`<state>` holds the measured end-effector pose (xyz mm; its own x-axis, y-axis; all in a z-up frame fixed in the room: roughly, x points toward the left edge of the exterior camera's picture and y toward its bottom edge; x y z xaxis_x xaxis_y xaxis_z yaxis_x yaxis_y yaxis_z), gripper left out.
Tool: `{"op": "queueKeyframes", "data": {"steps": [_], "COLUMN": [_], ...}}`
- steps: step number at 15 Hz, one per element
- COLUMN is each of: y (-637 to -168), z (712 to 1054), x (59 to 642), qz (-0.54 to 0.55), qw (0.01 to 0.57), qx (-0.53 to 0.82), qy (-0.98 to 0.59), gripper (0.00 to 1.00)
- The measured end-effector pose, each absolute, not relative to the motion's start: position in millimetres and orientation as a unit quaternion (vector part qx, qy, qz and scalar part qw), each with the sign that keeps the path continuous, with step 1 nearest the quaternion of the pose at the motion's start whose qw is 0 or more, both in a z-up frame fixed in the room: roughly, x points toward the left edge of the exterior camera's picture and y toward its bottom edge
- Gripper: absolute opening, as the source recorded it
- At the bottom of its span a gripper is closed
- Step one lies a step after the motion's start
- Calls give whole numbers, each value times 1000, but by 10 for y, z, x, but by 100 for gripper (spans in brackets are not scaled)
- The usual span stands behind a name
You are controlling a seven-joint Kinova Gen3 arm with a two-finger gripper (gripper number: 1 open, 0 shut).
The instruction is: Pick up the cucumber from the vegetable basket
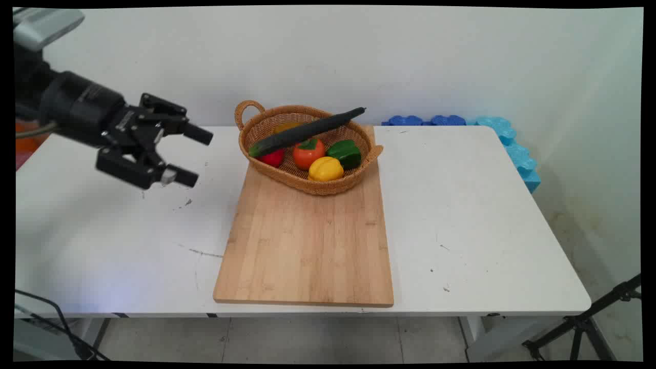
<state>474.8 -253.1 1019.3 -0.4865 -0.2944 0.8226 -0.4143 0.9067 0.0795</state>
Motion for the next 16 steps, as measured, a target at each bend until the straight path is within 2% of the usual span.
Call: {"op": "queueKeyframes", "data": {"steps": [4, 9, 12, 16], "y": [-2851, -3522, -3880, -4381], "z": [10359, 10493, 10448, 10226], "x": [4498, 4122, 3986, 3804], "qz": [93, 133, 148, 159], "qw": [429, 363, 328, 271], "qx": [251, 328, 362, 406], "qy": [-863, -862, -860, -858], "gripper": [100, 100, 100, 100]}}
